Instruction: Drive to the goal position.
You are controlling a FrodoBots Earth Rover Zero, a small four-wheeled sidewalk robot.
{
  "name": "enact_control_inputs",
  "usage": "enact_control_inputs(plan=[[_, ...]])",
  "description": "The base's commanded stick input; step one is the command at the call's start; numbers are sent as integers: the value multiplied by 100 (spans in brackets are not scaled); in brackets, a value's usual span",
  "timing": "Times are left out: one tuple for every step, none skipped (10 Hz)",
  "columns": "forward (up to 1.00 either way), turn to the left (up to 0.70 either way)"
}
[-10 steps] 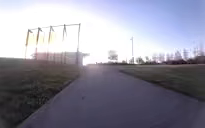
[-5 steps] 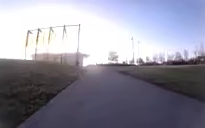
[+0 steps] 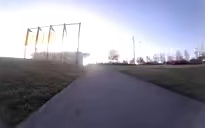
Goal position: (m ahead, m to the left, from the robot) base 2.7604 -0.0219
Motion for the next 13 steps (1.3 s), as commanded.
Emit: enact_control_inputs(plan=[[50, 18], [50, 0], [50, 0], [50, 0], [50, 0], [50, 0], [50, 0], [50, 0], [50, 0], [50, 0], [50, 0], [50, 0], [50, 0]])
